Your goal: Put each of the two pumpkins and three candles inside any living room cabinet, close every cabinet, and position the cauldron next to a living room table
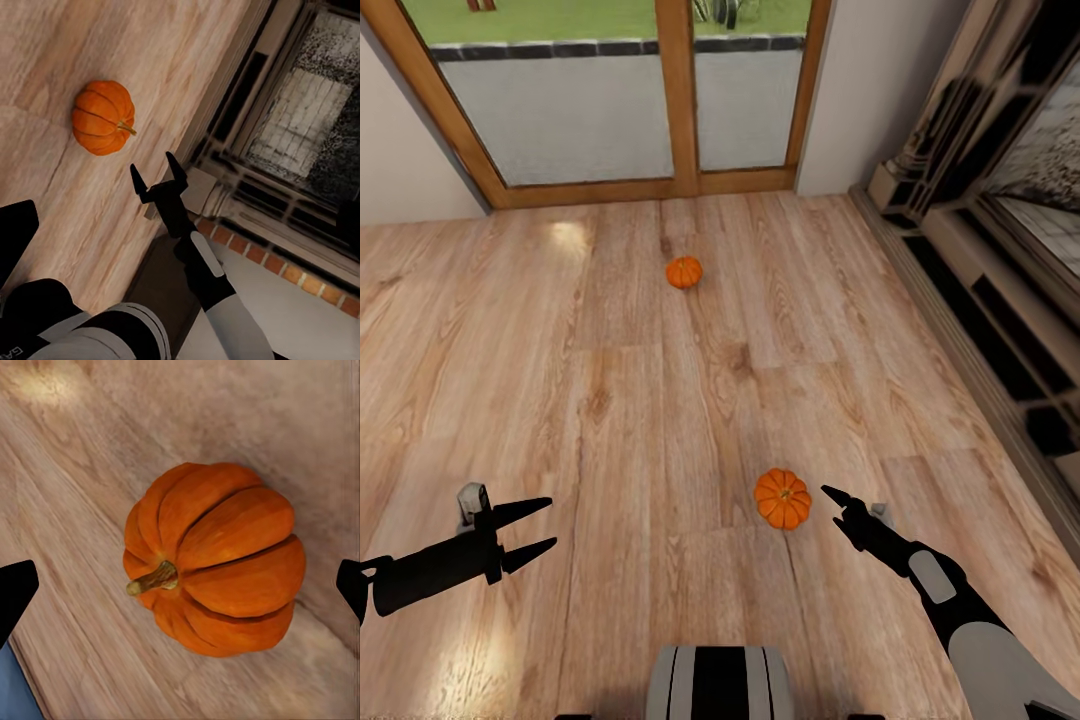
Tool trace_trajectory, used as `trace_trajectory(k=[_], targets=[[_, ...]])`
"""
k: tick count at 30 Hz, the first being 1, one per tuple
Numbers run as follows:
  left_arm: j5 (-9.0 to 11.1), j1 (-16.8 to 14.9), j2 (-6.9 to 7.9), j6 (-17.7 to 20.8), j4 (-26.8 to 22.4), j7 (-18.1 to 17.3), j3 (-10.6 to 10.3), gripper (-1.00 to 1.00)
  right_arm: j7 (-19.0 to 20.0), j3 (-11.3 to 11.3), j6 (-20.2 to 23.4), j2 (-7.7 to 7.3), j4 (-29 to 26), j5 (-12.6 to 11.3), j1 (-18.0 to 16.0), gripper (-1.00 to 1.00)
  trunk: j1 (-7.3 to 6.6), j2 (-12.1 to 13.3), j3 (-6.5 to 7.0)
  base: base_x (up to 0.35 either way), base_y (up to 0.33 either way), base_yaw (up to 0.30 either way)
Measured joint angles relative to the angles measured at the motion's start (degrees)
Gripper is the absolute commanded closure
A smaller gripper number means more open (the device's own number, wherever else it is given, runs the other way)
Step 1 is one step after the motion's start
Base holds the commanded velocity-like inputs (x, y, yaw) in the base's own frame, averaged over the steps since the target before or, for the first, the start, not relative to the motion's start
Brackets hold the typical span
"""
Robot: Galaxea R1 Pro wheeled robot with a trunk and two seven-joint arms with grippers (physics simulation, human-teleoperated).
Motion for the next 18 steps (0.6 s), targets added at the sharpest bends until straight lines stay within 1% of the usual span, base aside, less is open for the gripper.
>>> trace_trajectory(k=[9,18], targets=[[0.00,-0.01,-0.02,-0.01,0.00,0.00,-0.05,-1.00,0.00,0.00,-0.05,-0.02,0.00,0.00,0.00,-1.00,0.23,-0.12,-1.99,0.000,0.000,0.000],[0.01,-0.01,-0.08,0.02,0.00,0.00,-0.09,-1.00,0.05,0.08,0.04,0.00,-0.08,0.49,0.00,-1.00,0.46,-0.24,-3.99,0.000,0.000,0.000]])
